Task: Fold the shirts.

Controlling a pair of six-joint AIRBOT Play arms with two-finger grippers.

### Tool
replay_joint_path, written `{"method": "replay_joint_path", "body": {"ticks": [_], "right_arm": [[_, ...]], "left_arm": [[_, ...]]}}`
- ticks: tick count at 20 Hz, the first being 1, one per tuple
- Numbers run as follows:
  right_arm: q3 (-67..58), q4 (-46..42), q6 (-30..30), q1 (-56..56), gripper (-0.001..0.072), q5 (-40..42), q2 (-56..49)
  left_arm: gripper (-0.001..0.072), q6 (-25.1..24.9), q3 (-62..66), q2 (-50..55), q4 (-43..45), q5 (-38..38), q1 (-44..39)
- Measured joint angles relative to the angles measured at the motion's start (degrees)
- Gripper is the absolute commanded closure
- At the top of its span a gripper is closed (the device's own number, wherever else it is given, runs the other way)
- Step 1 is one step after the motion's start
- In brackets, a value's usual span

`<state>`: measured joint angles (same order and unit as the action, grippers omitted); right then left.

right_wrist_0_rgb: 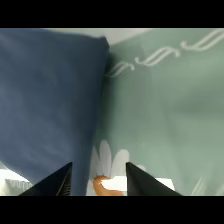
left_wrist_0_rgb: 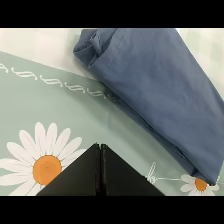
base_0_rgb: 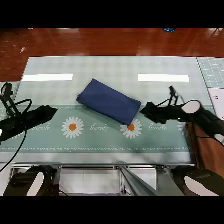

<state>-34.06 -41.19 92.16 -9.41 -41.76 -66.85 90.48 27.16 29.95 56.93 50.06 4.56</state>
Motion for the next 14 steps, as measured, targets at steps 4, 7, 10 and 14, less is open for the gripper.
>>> {"method": "replay_joint_path", "body": {"ticks": [4, 7, 10, 14], "right_arm": [[-2.3, 12.5, -7.9, -3.8, 0.0358, 0.9, -8.9], [-8.7, 16.9, -11.7, -5.9, 0.0667, -0.6, -15.5], [-17.9, 18.2, -15.3, -6.6, 0.069, -4.7, -20.8], [-35.0, 10.7, -14.4, -7.0, 0.069, -11.9, -23.9]], "left_arm": [[0.0676, 0.2, 0.0, 1.3, -0.6, 0.0, -0.6], [0.0676, 0.3, 0.0, 2.3, -0.9, 0.0, -2.1], [0.0676, 0.3, 0.0, 3.8, -1.0, -0.1, -3.9], [0.0676, 0.3, 0.0, 6.1, -1.1, -0.3, -6.3]]}}
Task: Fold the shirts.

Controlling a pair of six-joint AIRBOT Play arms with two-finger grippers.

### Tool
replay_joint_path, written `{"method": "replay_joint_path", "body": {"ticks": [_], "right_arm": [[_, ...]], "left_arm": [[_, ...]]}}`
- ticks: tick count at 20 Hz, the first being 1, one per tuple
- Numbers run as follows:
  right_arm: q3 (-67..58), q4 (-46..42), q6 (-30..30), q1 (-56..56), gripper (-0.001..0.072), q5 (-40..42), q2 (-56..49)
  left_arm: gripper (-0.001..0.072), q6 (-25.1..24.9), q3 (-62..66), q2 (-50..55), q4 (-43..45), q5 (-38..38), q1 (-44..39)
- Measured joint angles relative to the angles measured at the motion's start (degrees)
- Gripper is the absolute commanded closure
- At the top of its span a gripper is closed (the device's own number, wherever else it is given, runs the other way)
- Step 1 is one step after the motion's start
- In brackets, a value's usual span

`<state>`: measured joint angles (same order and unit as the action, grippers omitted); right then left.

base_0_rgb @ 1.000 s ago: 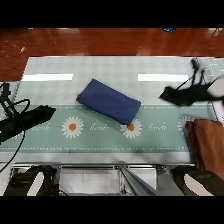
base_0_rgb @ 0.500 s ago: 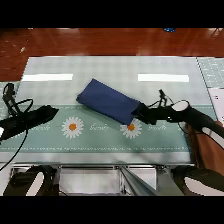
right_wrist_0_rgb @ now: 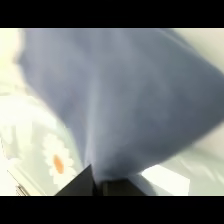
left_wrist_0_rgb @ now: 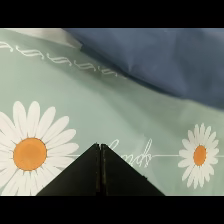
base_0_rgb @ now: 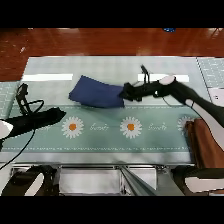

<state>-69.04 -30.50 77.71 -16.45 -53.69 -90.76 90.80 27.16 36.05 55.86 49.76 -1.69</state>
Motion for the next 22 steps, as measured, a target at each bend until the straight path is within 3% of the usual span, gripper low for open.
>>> {"method": "replay_joint_path", "body": {"ticks": [5, 9, 22], "right_arm": [[-23.9, -18.8, 8.4, 1.7, 0.069, -10.6, -0.9], [-37.9, -26.6, 12.6, 8.3, 0.0691, -20.7, 0.6], [-43.0, -39.6, 22.5, 48.3, 0.0692, -47.0, 16.7]], "left_arm": [[0.0676, -0.1, 0.0, 0.9, -0.2, -1.4, -1.1], [0.0676, -0.1, 0.0, 1.0, -0.4, -1.6, -1.3], [0.0676, -2.7, 0.0, 1.0, -1.9, -3.5, -1.3]]}}
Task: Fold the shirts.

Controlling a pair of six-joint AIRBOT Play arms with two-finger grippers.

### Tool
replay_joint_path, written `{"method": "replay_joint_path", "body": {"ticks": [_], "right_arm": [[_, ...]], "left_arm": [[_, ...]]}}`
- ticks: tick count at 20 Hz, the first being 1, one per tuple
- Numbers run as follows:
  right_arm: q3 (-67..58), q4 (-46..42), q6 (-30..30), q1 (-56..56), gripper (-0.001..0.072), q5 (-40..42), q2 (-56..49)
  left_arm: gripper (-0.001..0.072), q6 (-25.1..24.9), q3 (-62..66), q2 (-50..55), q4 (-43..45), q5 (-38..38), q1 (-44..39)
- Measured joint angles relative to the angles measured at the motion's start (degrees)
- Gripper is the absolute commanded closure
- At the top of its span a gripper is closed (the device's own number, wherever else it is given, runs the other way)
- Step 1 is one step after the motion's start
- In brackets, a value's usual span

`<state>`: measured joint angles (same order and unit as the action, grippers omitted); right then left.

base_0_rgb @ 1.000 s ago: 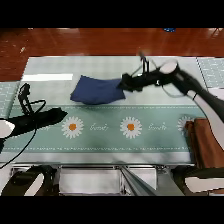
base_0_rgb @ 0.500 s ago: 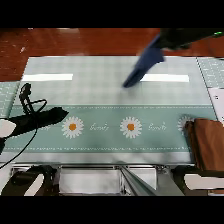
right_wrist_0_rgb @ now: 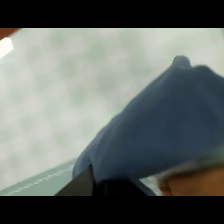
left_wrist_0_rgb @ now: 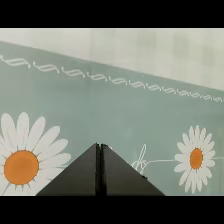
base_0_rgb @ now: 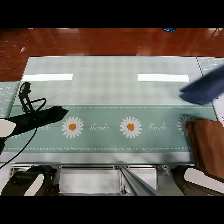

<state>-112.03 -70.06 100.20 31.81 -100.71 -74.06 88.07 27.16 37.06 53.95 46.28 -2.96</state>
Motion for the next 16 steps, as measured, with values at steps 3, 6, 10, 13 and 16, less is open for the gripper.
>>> {"method": "replay_joint_path", "body": {"ticks": [3, 6, 10, 13, 16], "right_arm": [[7.4, -3.9, -0.2, 8.3, 0.0691, -2.9, 6.4], [20.1, -10.3, -1.9, 16.6, 0.0691, -4.3, 14.4], [38.0, -19.6, -3.1, 28.4, 0.0686, -4.9, 24.1], [49.9, -25.2, -2.1, 33.9, 0.0296, -3.6, 30.1], [57.0, -30.4, -1.0, 36.1, 0.0298, -1.6, 31.9]], "left_arm": [[0.0676, -0.2, 0.0, 0.0, 0.0, -1.9, 0.0], [0.0676, -0.3, 0.0, 0.0, 0.0, -4.4, 0.0], [0.0676, -0.4, 0.0, 0.0, 0.0, -6.7, 0.0], [0.0676, -0.4, 0.0, 0.1, 0.0, -7.4, 0.0], [0.0677, -0.4, 0.0, 0.1, 0.0, -8.9, 0.0]]}}
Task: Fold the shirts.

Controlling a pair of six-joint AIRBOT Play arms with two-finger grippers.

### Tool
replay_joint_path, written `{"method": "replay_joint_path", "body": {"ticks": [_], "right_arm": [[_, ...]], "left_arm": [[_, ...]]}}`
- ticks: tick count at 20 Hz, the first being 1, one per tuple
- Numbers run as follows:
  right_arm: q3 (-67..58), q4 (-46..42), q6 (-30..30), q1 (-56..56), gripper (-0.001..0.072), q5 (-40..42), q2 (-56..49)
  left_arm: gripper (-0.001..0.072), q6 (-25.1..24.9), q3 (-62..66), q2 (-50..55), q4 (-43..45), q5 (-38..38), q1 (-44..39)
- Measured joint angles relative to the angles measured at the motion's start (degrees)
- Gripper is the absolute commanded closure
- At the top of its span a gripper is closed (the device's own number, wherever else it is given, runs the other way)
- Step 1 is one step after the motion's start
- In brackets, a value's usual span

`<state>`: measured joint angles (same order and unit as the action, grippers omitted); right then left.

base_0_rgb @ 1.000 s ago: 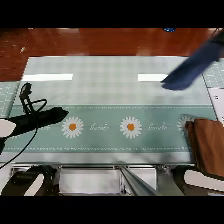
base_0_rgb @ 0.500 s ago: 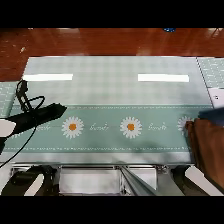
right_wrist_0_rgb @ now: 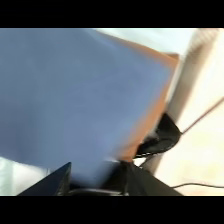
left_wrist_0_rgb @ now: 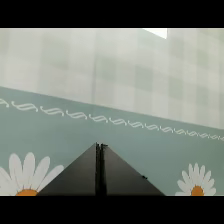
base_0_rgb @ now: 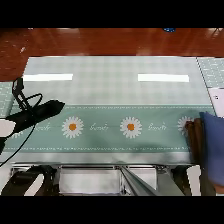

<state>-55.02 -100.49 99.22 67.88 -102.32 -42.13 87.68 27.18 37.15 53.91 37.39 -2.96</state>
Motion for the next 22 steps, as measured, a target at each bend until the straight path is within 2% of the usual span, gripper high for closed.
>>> {"method": "replay_joint_path", "body": {"ticks": [1, 2, 4, 5, 8, 10, 12, 14, 17, 22], "right_arm": [[0.8, -0.4, 0.3, 0.4, 0.0301, 0.8, -0.6], [0.8, -0.3, 0.3, 0.6, 0.0361, 1.4, -1.6], [-1.9, 3.2, -0.1, 0.9, 0.061, 3.2, -4.9], [-4.1, 6.5, -0.4, 0.8, 0.0689, 4.2, -6.7], [-13.6, 20.2, -2.3, -4.0, 0.069, 9.4, -12.8], [-22.2, 28.2, -3.7, -12.9, 0.069, 13.0, -18.3], [-30.3, 32.6, -5.5, -24.5, 0.069, 15.2, -23.6], [-36.2, 31.8, -6.9, -37.5, 0.069, 18.1, -28.6], [-40.3, 25.0, -8.2, -55.4, 0.069, 22.6, -35.4], [-42.3, 12.5, -7.1, -71.4, 0.069, 23.3, -46.8]], "left_arm": [[0.0677, 0.0, 0.1, 0.1, 0.0, -1.2, 0.1], [0.0677, 0.0, 0.6, 0.4, 0.0, -2.4, 0.3], [0.0677, -0.7, 3.7, 2.5, 0.4, -4.2, 1.4], [0.0677, -1.6, 6.6, 4.2, 0.4, -4.3, 2.0], [0.0676, -4.8, 19.6, 11.6, 0.5, -2.1, 2.9], [0.0677, -6.9, 31.4, 17.4, 0.6, 2.2, 3.0], [0.0677, -8.3, 42.9, 22.6, 0.7, 6.7, 2.6], [0.0677, -8.8, 51.1, 26.7, 1.8, 10.5, 1.4], [0.0676, -5.7, 55.6, 31.6, 9.6, 16.7, -2.6], [0.0675, 1.3, 53.9, 37.5, 23.5, 23.2, -7.0]]}}
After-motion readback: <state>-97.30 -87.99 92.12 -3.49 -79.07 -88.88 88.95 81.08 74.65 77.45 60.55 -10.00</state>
